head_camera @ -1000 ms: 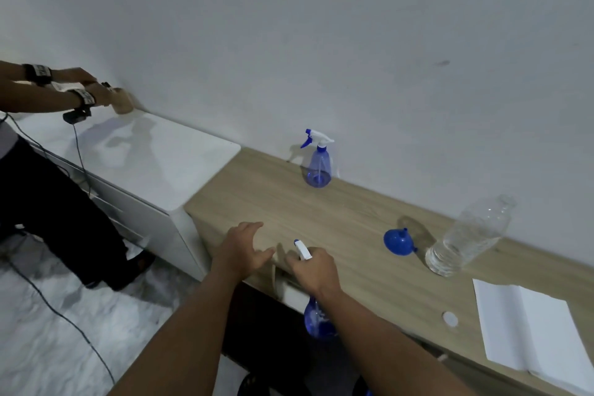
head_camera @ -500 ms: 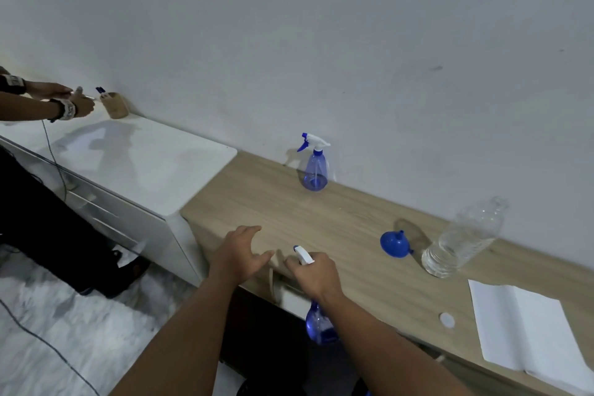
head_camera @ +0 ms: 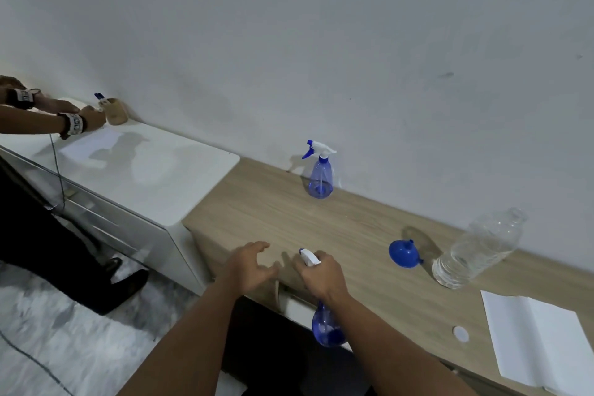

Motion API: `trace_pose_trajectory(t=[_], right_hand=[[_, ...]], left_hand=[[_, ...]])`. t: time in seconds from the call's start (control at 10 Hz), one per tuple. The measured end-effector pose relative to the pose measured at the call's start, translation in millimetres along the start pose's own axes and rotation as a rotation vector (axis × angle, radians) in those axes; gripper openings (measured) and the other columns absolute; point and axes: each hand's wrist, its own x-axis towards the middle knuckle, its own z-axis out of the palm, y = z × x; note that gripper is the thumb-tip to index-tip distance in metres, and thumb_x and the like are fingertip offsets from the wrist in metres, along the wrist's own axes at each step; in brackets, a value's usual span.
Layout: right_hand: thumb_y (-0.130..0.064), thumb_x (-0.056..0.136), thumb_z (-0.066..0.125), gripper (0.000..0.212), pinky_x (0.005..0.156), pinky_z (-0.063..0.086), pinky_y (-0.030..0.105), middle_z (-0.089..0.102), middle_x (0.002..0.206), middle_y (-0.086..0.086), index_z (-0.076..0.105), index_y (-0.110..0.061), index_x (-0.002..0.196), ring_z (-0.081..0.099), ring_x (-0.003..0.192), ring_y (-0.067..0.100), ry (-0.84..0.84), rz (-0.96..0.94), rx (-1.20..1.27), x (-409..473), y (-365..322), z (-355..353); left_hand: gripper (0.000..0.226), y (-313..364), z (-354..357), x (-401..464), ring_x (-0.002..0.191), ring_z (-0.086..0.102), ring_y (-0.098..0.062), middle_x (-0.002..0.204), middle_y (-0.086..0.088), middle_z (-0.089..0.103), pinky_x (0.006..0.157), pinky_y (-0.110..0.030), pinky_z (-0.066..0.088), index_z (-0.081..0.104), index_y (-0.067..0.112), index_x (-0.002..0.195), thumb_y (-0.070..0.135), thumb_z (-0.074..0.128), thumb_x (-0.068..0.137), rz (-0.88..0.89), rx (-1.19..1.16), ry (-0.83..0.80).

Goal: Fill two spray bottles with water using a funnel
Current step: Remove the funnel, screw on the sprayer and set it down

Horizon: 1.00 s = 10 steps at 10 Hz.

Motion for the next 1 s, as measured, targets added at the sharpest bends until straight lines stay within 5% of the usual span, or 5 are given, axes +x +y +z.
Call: trace_pose_trajectory(t=[0.3, 0.4, 0.6, 0.9, 1.0], right_hand=[[-0.027, 0.081, 0.087, 0.042, 0.063, 0.046, 0.04, 0.061, 0.069, 0.01, 0.062, 0.005, 0.088, 0.053, 0.063, 0.024, 0.005, -0.154, 0.446, 62, -91, -10], [-0.035, 0.078, 0.091, 0.046, 0.067, 0.048, 0.04, 0.065, 0.075, 0.013, 0.071, 0.003, 0.095, 0.057, 0.069, 0.023, -0.026, -0.207, 0.517, 80, -123, -9], [-0.028, 0.079, 0.093, 0.039, 0.069, 0.049, 0.031, 0.068, 0.08, 0.006, 0.077, -0.002, 0.103, 0.061, 0.073, 0.016, -0.005, -0.235, 0.485, 122, -161, 7], [-0.011, 0.081, 0.084, 0.023, 0.074, 0.059, 0.026, 0.075, 0.088, -0.004, 0.07, -0.016, 0.097, 0.071, 0.081, 0.007, 0.216, -0.225, 0.175, 205, -152, 50], [-0.02, 0.084, 0.079, 0.012, 0.079, 0.063, 0.044, 0.079, 0.089, -0.002, 0.074, -0.02, 0.095, 0.076, 0.084, 0.017, 0.236, -0.178, 0.125, 230, -132, 66]], left_hand=[[0.067, 45, -20, 39, 0.097, 0.066, 0.01, 0.11, 0.023, 0.07, 0.086, -0.011, 0.05, 0.06, 0.042, 0.121, 0.044, 0.095, 0.063, 0.047, -0.181, -0.382], [0.06, 53, -32, 64, 0.089, 0.068, 0.011, 0.105, 0.015, 0.075, 0.069, -0.002, 0.045, 0.063, 0.027, 0.122, 0.034, 0.093, 0.07, 0.108, -0.223, -0.328], [0.064, 43, -50, 132, 0.089, 0.069, 0.007, 0.101, 0.02, 0.073, 0.085, -0.024, 0.058, 0.062, 0.035, 0.117, 0.054, 0.091, 0.064, 0.169, -0.184, -0.23], [0.042, 12, -47, 236, 0.09, 0.058, -0.011, 0.102, 0.01, 0.059, 0.068, 0.0, 0.042, 0.056, 0.029, 0.115, 0.032, 0.081, 0.082, 0.194, -0.021, -0.171], [0.042, -4, -18, 280, 0.095, 0.071, -0.027, 0.106, -0.002, 0.073, 0.084, -0.04, 0.058, 0.065, 0.026, 0.111, 0.05, 0.065, 0.077, 0.157, -0.042, -0.136]])
